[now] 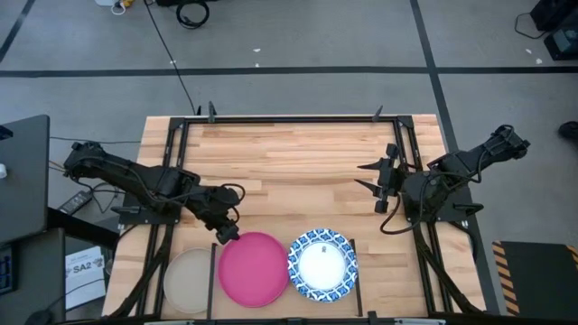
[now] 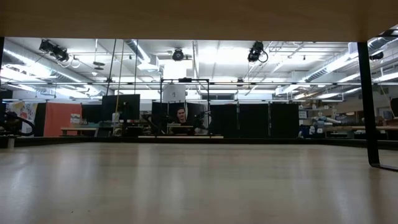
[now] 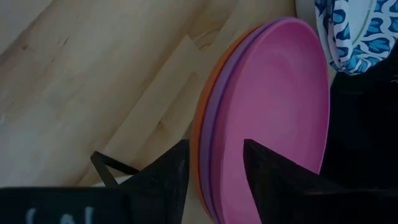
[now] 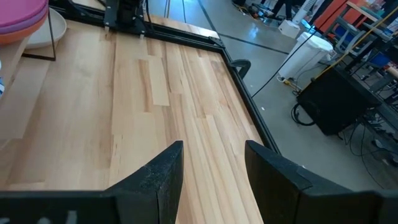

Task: Place and stack plates onto a shelf
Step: Stack the grey plate on top of the pink plates on the shelf

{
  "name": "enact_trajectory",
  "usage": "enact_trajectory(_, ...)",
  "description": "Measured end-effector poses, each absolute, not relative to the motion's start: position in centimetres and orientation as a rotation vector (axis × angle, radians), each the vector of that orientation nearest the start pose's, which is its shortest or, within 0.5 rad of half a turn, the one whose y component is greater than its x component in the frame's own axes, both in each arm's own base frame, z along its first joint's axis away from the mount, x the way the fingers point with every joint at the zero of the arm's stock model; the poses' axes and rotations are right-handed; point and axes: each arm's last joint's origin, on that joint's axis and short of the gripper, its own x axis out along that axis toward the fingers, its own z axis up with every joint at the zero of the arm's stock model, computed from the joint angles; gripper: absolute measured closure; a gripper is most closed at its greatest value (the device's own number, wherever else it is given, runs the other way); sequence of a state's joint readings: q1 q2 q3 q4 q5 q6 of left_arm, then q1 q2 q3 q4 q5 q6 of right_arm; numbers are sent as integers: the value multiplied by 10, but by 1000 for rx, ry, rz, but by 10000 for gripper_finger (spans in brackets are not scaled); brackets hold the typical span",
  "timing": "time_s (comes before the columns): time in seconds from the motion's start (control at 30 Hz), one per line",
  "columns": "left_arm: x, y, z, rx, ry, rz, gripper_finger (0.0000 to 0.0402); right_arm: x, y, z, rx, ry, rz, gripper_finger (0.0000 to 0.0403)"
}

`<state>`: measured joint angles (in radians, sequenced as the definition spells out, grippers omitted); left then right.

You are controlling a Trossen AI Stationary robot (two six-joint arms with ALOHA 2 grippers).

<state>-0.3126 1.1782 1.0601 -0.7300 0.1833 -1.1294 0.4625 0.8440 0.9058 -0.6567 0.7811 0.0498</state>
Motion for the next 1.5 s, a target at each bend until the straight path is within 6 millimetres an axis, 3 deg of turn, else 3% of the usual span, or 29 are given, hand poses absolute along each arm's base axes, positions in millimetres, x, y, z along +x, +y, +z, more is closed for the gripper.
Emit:
enact_trajectory(0.43, 220, -77, 306, -980, 1016, 67, 244, 151, 52, 326, -300, 477, -321, 227)
enact_trajectory(0.97, 217, -70, 312, -714, 942, -71, 244, 151, 52, 326, -300, 477, -321, 227)
enact_trajectory(1.27, 213, -46, 322, -623, 822, 6, 244, 151, 53, 326, -292, 480, -297, 227)
enact_trajectory(1.5, 196, -23, 335, -635, 733, 83, 244, 151, 54, 326, -286, 481, -280, 227)
